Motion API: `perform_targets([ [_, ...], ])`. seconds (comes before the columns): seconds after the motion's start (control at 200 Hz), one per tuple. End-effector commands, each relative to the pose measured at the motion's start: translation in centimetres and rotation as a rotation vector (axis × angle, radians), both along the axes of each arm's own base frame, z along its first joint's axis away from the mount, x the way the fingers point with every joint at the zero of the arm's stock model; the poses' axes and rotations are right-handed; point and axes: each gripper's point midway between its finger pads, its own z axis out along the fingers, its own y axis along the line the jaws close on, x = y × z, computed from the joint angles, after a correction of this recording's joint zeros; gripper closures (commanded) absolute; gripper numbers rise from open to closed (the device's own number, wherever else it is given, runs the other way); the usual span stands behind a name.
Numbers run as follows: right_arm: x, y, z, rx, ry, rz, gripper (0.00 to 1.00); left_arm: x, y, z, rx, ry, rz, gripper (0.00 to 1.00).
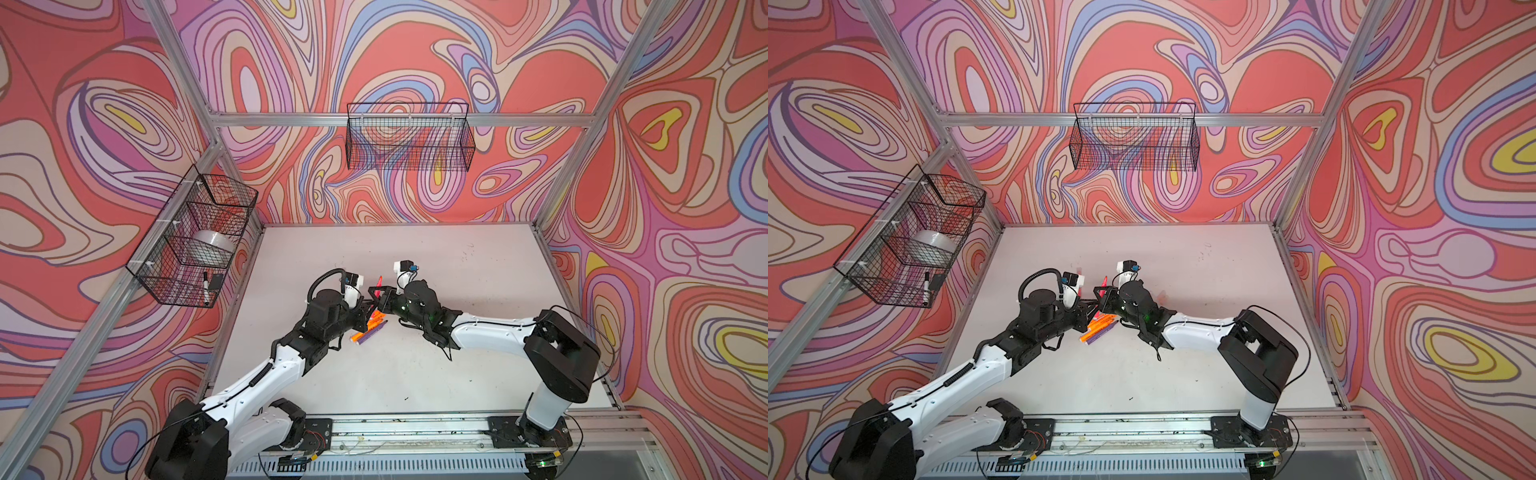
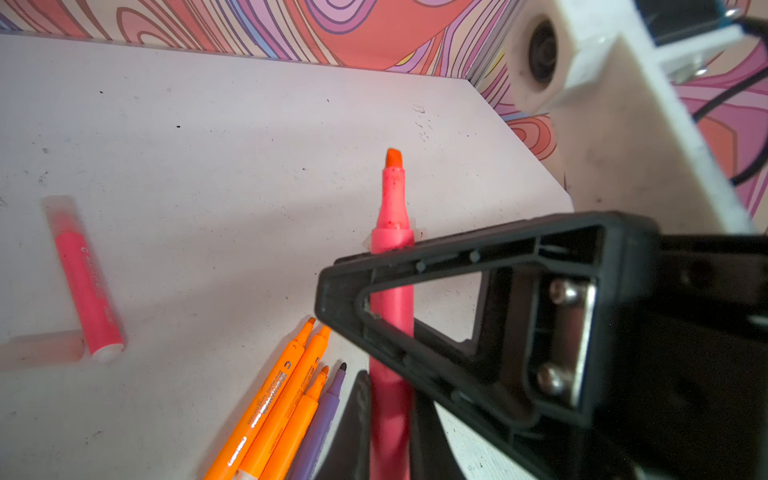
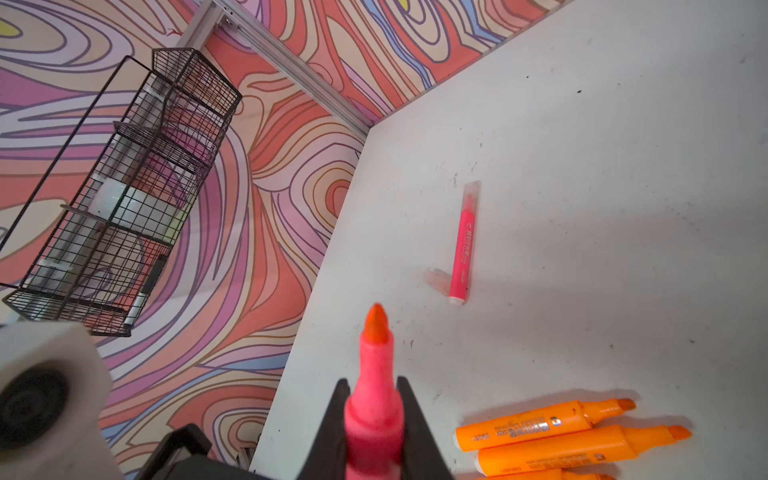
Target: Insert the pens into the pen caps
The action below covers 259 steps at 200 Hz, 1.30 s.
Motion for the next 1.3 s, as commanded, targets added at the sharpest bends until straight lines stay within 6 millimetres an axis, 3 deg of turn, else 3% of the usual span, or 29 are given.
perform_targets([
  [0.0,-1.1,1.9,1.3,0.032,-0.016,0.055,1.0,0.0,-0.2,-0.4,-0.001,0.0,-0.008,0.83],
  [0.275,-2.4,3.4,1.6,0.017,-0.034,0.091,1.0,0.3,-0.2,-0.5,0.004,0.001,-0.004,0.7],
  [0.566,-3.0,4.0,1.0,0.0,-0.025,0.099,1.0,0.7,0.1,0.2,0.0,-0.011,0.027,0.7],
  [0.611,-2.9,4.2,-0.6,-0.03,-0.006,0.095,1.0,0.8,0.2,0.3,0.0,-0.014,0.032,0.69],
  [0.846,-2.5,4.2,-2.0,-0.092,0.001,0.08,1.0,0.4,0.1,1.1,-0.014,-0.028,0.021,0.64],
  [1.292,-3.5,4.9,-1.6,-0.123,-0.046,0.118,1.0,0.4,0.5,2.3,-0.01,-0.068,0.033,0.72],
])
